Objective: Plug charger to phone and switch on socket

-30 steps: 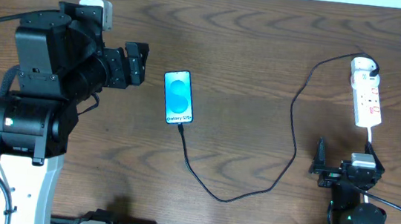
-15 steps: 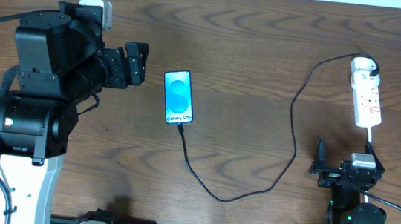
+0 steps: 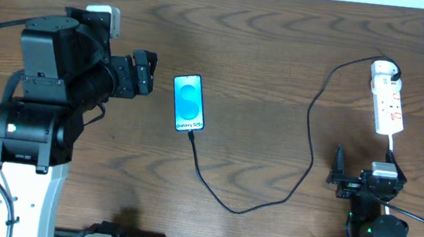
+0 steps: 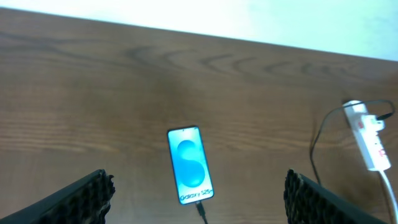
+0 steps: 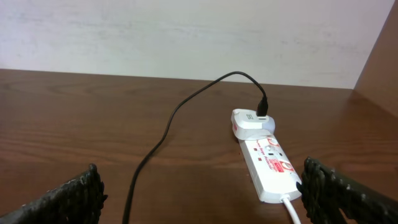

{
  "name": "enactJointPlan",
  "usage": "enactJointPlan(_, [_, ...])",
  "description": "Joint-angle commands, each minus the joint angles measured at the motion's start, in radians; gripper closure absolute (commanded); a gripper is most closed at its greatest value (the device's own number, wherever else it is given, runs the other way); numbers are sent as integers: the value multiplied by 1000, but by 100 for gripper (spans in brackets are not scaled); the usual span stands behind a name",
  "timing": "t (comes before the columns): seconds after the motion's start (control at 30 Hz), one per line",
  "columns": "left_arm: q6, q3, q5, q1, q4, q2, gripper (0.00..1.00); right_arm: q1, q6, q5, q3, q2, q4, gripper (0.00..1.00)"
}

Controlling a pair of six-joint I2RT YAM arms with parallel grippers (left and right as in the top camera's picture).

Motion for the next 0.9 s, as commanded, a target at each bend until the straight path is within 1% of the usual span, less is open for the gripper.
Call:
enactJointPlan(0.0, [-8, -55, -66, 4, -5, -39, 11, -6, 9, 16, -2, 3, -3, 1])
enactJointPlan(0.1, [-8, -117, -111, 4, 15, -91, 11, -6, 9, 16, -2, 3, -3, 1])
enactJointPlan(0.2, [-5, -196, -130, 8, 66, -154, 11, -6, 9, 16, -2, 3, -3, 1])
enactJointPlan(0.33, [-5, -324, -132, 18, 166, -247, 11, -6, 9, 16, -2, 3, -4, 1])
enactJointPlan(0.73, [-5, -792, -125, 39, 493, -595, 11, -6, 9, 16, -2, 3, -4, 1])
enactJointPlan(0.87, [-5, -902, -126, 39, 568, -690, 11, -6, 10, 16, -2, 3, -4, 1])
